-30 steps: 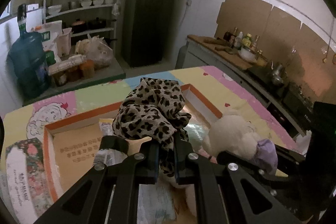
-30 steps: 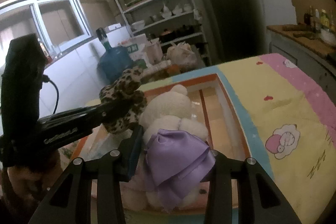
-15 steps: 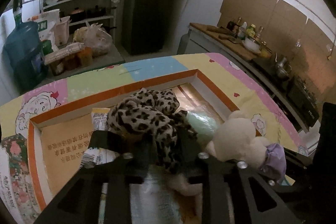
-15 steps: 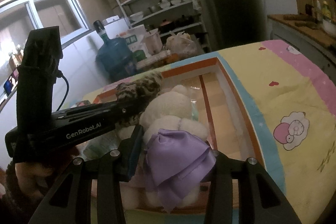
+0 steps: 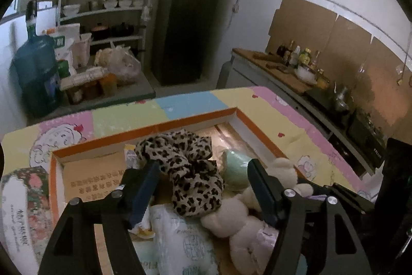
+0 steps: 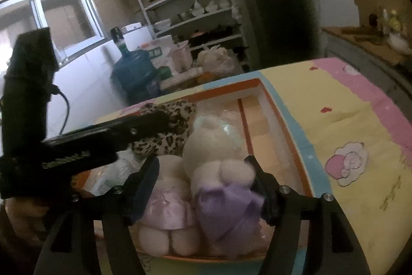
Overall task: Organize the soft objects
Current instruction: 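Lower the cloth and teddy into the tray and open both tools, then move both open tools back toward the remaining soft items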
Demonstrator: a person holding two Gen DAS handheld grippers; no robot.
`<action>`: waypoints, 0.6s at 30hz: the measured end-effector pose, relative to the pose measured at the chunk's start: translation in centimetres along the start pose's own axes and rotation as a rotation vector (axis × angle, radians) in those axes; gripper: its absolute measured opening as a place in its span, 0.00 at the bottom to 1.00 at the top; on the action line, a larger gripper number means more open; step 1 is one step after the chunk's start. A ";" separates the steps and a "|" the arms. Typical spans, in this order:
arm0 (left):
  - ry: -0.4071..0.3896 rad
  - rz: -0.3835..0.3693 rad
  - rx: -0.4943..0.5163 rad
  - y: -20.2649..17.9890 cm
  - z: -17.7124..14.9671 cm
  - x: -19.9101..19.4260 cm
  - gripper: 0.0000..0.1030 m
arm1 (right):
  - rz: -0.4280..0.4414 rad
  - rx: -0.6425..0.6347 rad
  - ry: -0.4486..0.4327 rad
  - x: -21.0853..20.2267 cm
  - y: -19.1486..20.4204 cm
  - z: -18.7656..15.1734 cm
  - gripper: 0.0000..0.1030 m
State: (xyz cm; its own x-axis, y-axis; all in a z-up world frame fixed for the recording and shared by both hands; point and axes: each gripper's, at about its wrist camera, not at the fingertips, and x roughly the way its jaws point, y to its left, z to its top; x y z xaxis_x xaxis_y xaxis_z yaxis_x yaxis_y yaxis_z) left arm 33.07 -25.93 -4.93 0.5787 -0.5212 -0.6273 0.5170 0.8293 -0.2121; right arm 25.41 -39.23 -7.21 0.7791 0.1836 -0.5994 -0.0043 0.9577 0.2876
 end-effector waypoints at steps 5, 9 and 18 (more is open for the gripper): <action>-0.045 0.016 0.019 -0.4 -0.1 -1.9 0.70 | -0.036 -0.040 -0.038 -1.2 1.0 0.0 0.72; -0.093 0.044 0.037 -0.9 -0.3 -3.6 0.70 | -0.052 -0.047 -0.079 -2.2 1.6 0.0 0.72; -0.213 0.093 0.068 -1.1 -0.8 -8.4 0.70 | -0.045 -0.062 -0.143 -4.7 3.5 0.0 0.72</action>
State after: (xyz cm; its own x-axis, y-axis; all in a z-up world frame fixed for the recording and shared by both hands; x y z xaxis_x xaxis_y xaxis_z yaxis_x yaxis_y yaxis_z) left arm 27.14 -22.29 -0.05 0.7424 -0.4797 -0.4677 0.4923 0.8641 -0.1049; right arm 21.68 -36.68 -3.39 0.8608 0.1112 -0.4966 -0.0030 0.9769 0.2136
